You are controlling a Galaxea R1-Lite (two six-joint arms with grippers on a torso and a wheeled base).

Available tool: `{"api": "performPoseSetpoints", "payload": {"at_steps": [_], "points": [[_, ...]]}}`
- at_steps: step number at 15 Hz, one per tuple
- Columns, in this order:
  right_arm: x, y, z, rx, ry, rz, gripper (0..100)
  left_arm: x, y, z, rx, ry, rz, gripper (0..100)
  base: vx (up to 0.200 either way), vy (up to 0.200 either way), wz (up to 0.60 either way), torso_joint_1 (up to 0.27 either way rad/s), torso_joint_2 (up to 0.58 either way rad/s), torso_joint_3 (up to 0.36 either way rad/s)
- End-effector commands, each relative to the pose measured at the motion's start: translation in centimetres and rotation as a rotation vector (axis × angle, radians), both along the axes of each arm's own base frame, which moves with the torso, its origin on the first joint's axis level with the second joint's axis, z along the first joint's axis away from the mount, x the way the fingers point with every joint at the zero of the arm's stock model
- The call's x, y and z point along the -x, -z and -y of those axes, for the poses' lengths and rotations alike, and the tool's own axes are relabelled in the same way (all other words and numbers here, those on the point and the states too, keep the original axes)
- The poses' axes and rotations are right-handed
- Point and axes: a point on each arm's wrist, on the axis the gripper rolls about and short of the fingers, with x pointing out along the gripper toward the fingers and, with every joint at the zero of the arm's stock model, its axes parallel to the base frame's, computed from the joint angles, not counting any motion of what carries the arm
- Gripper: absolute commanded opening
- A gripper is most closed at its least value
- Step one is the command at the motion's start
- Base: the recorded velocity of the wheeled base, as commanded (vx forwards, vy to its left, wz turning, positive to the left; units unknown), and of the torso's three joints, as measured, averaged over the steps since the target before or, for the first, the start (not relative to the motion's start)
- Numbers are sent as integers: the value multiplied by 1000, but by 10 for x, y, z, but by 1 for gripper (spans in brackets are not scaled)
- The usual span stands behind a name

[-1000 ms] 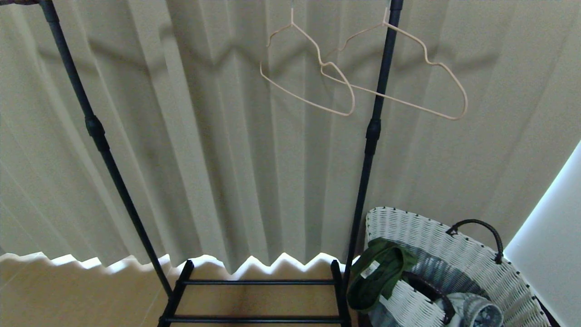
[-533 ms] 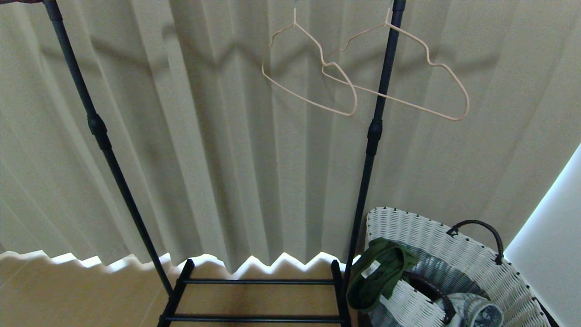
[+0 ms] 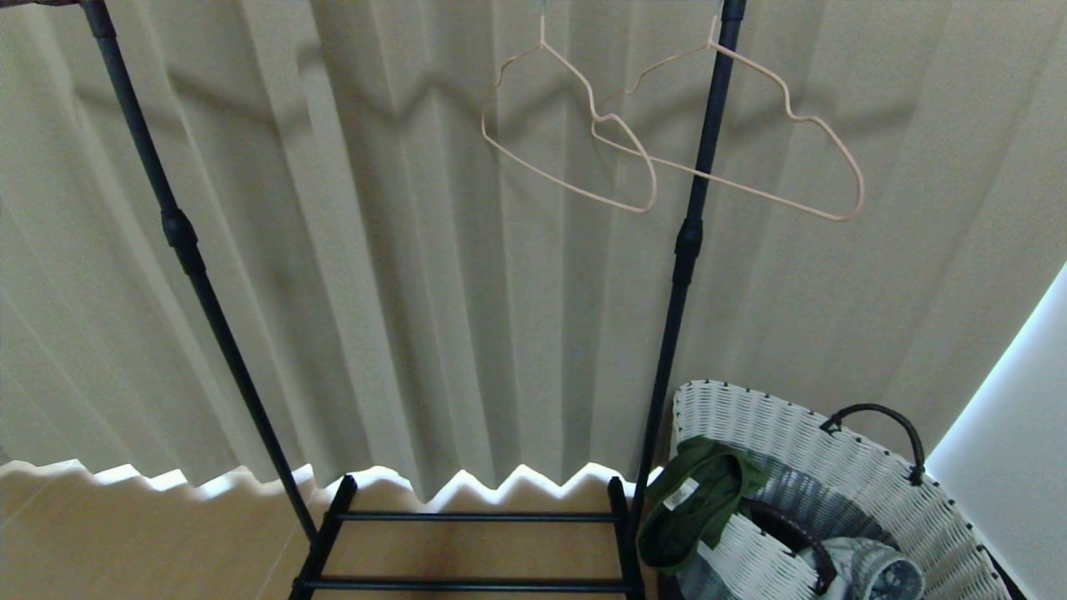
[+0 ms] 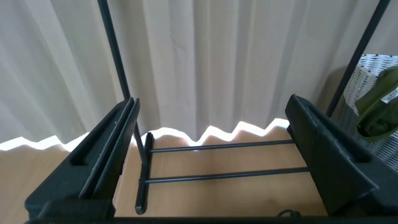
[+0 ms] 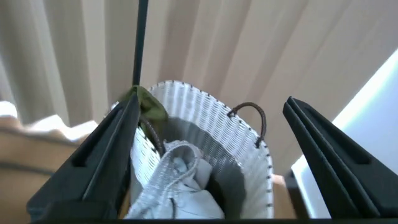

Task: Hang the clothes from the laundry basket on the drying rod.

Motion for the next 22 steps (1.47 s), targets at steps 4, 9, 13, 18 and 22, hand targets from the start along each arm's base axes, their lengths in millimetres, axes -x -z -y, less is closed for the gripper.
{"api": "performPoseSetpoints", "payload": {"at_steps": [4, 9, 13, 18, 22], "points": [[-103, -38, 2, 263, 36, -584, 100, 0, 0, 0, 2, -2, 2, 100, 0, 0, 0, 0, 0, 0], [-148, -3, 21, 499, 11, -880, 100, 0, 0, 0, 6, -4, 1, 100, 0, 0, 0, 0, 0, 0], [-169, 23, 24, 486, -43, -1033, 100, 0, 0, 0, 6, -4, 1, 100, 0, 0, 0, 0, 0, 0], [-196, 44, 27, 483, -56, -1039, 100, 0, 0, 0, 6, -2, 1, 100, 0, 0, 0, 0, 0, 0], [-216, 59, 30, 485, -45, -1006, 100, 0, 0, 0, 6, -2, 1, 100, 0, 0, 0, 0, 0, 0]]}}
